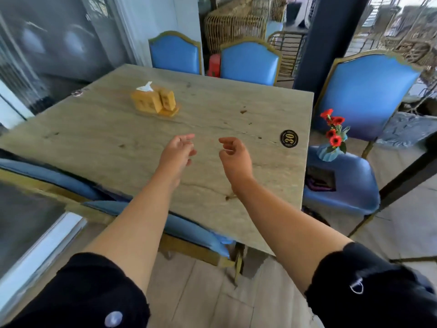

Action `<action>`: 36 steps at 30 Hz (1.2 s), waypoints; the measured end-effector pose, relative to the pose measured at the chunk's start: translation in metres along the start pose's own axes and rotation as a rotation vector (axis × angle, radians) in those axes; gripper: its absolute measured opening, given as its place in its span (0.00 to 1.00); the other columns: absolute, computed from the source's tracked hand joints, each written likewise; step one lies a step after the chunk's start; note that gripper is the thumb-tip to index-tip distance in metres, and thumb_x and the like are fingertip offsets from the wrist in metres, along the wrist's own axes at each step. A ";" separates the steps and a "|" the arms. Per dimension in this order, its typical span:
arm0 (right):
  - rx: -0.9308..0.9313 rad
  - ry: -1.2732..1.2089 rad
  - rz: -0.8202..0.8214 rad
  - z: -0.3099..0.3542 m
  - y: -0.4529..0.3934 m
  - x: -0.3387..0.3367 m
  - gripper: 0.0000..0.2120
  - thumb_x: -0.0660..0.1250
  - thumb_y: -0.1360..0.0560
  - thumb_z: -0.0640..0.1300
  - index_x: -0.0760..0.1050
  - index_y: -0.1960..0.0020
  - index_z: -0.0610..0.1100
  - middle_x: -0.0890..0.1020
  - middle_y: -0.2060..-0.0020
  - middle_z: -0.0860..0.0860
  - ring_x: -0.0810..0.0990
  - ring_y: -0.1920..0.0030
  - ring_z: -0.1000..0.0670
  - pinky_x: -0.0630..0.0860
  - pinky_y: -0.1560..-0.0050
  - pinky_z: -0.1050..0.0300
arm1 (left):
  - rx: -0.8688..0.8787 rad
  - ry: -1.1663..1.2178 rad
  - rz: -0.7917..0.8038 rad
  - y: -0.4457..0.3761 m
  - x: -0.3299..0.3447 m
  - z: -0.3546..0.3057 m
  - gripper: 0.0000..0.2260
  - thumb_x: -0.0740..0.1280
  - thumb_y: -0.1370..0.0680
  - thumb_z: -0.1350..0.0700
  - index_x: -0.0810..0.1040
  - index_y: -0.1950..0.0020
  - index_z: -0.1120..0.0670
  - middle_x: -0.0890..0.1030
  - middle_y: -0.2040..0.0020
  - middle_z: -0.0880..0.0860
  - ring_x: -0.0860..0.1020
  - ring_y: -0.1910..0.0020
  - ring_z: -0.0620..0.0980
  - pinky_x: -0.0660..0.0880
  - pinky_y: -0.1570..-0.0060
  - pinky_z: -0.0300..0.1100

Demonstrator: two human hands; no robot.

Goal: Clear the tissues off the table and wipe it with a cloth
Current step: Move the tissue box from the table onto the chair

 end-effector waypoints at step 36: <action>0.203 0.032 -0.099 0.016 -0.233 0.366 0.25 0.68 0.27 0.42 0.68 0.32 0.54 0.74 0.38 0.52 0.74 0.44 0.54 0.74 0.51 0.60 | -0.088 -0.022 0.061 -0.372 -0.255 0.049 0.20 0.63 0.21 0.59 0.66 0.30 0.49 0.72 0.38 0.51 0.74 0.42 0.48 0.73 0.47 0.42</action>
Point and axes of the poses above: each hand's wrist, its own y-axis away from the middle knuckle, its own x-axis out of the palm, z = x × y, the point moved 6 cm from there along -y, towards the middle knuckle
